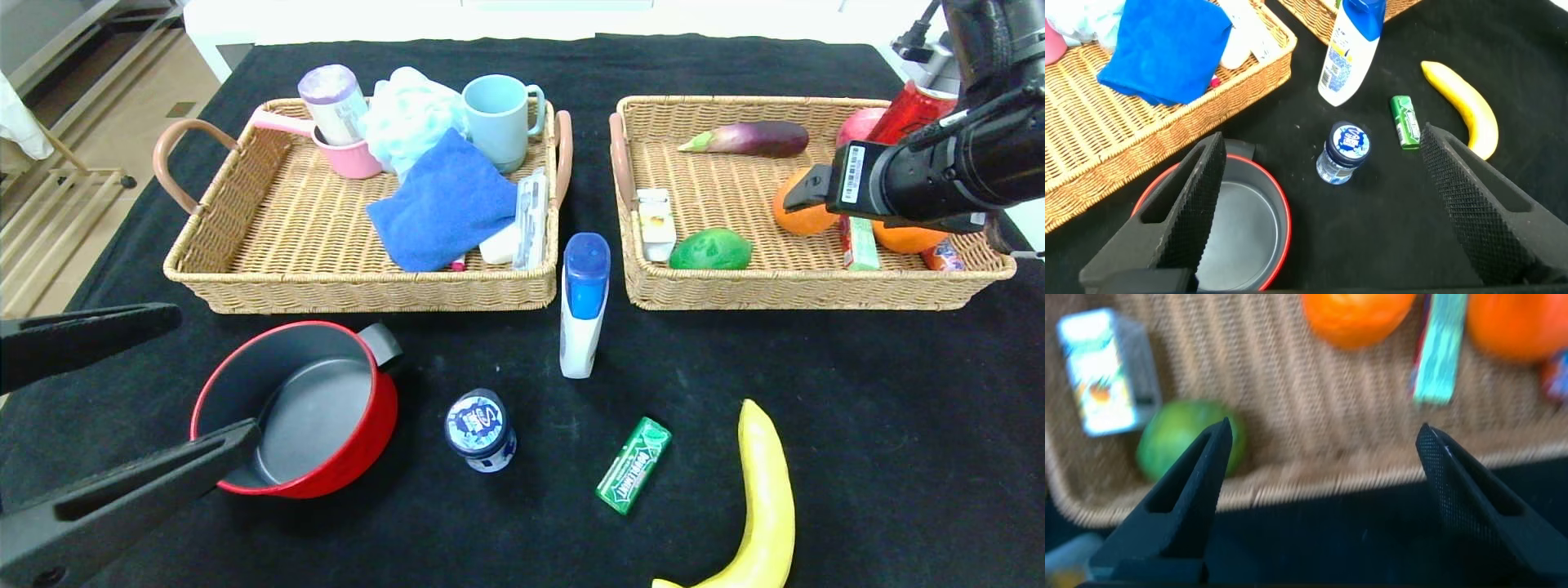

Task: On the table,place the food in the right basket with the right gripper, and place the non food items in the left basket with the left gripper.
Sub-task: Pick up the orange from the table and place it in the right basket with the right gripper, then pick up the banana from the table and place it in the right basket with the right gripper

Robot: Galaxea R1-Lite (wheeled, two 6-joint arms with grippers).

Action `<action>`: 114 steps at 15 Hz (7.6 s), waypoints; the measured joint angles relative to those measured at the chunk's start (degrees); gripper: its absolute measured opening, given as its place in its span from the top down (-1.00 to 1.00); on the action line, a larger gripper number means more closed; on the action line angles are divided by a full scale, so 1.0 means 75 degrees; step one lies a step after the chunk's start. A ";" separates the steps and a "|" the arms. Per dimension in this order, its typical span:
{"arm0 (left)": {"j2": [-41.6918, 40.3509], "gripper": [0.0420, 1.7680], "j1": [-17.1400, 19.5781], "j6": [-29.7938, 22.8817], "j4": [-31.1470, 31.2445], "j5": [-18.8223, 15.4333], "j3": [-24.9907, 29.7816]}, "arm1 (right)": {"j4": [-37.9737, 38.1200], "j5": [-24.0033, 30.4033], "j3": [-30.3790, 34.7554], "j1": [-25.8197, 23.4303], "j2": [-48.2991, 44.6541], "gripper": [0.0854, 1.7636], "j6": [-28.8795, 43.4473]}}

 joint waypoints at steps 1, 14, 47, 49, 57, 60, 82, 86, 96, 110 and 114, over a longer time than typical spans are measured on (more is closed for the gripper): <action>0.0000 -0.94 0.0000 0.0000 0.0000 0.0003 0.0010 | 0.0065 0.0003 0.0400 0.0192 -0.0236 -0.87 0.0206; -0.0047 -0.94 0.0000 0.0117 0.0003 0.0026 0.0026 | 0.0080 0.0193 0.4795 0.2341 -0.1916 -0.92 0.2305; -0.0302 -0.94 0.0011 0.0221 0.0013 -0.0003 0.0050 | 0.0037 0.0743 0.5219 0.2892 -0.0772 -0.32 0.2922; -0.0306 -0.94 0.0011 0.0221 0.0013 -0.0008 0.0041 | 0.0036 0.0741 0.5219 0.2892 -0.0757 -0.02 0.2926; -0.0356 -0.94 0.0011 0.0236 0.0013 -0.0026 0.0018 | 0.0033 0.0735 0.5226 0.2900 -0.0655 0.38 0.2927; -0.0361 -0.94 0.0011 0.0232 0.0013 -0.0029 0.0021 | 0.0036 0.0735 0.5226 0.2896 -0.0647 0.38 0.2916; -0.0361 -0.94 0.0000 0.0232 0.0024 -0.0046 0.0067 | 0.1643 0.0481 0.1476 0.1819 -0.1265 0.38 0.2404; -0.0468 -0.94 0.0000 0.0302 0.0036 -0.0044 0.0062 | 0.1547 0.0470 0.0423 0.1256 -0.0806 0.38 0.2196; -0.0390 -0.94 0.0000 0.0341 0.0018 -0.0044 0.0085 | -0.0900 0.0473 -0.0453 0.0192 0.0411 0.38 0.1599; -0.0375 -0.94 0.0000 0.0341 0.0024 -0.0044 0.0094 | -0.2503 0.0484 -0.0452 -0.0062 0.1014 0.13 0.1489; -0.0372 -0.94 0.0000 0.0346 0.0024 -0.0044 0.0096 | -0.2500 0.0481 -0.0419 -0.0062 0.1018 -0.30 0.1492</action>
